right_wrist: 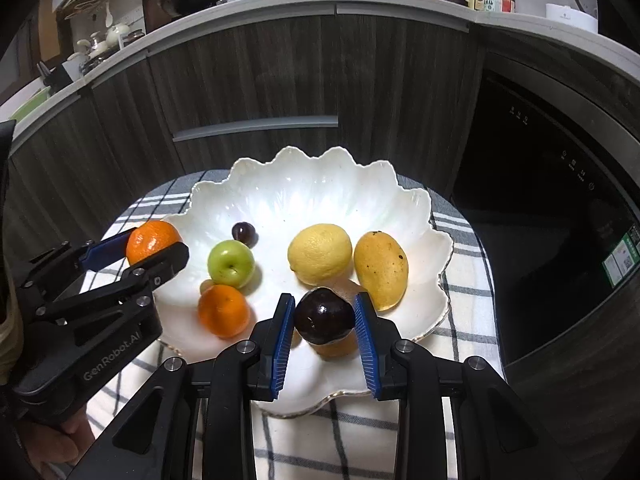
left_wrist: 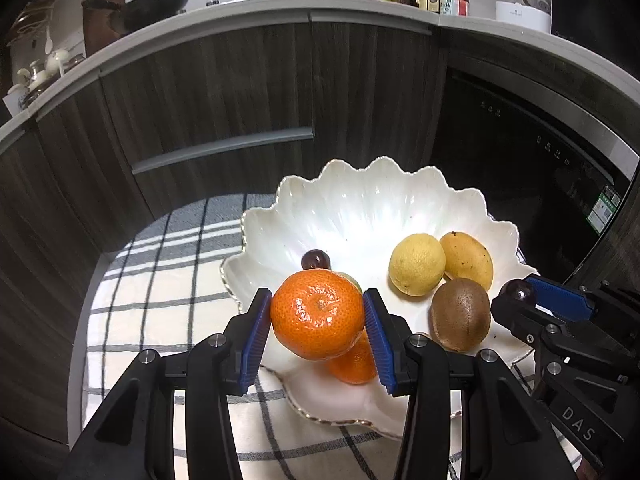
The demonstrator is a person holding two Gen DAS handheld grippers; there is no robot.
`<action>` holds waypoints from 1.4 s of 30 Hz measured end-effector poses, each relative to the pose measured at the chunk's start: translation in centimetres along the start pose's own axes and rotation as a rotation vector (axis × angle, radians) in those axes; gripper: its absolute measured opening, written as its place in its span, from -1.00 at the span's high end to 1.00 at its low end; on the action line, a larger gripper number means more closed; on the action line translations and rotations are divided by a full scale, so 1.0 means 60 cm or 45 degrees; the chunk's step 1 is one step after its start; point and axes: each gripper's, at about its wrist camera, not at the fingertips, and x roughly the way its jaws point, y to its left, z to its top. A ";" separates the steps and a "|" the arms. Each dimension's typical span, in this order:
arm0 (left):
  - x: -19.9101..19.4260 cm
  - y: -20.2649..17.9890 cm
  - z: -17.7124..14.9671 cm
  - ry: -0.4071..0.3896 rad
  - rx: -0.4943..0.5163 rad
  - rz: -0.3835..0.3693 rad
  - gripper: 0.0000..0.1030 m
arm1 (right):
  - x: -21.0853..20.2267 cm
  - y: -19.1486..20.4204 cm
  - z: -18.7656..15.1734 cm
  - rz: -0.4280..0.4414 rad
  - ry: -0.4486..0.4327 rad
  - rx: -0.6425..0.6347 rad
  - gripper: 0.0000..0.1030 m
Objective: Organize fruits
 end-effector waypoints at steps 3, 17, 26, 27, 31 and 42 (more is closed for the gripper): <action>0.011 -0.002 -0.001 0.016 0.000 -0.004 0.11 | 0.012 -0.005 0.000 0.006 0.013 0.006 0.38; 0.009 0.001 -0.003 0.022 0.010 0.059 -0.38 | 0.028 -0.016 -0.006 -0.021 0.050 0.028 0.03; -0.014 0.011 -0.008 0.015 -0.028 0.080 -0.62 | 0.001 -0.015 0.001 -0.100 -0.006 0.027 -0.49; -0.018 0.013 -0.009 0.014 -0.034 0.079 -0.63 | -0.002 -0.014 0.002 -0.105 -0.008 0.027 -0.52; -0.037 0.014 -0.015 0.018 -0.048 0.088 -0.70 | -0.025 -0.008 0.002 -0.120 -0.035 0.029 -0.53; -0.106 0.026 -0.034 0.012 -0.097 0.139 -0.75 | -0.074 -0.003 -0.013 -0.124 -0.052 0.066 -0.55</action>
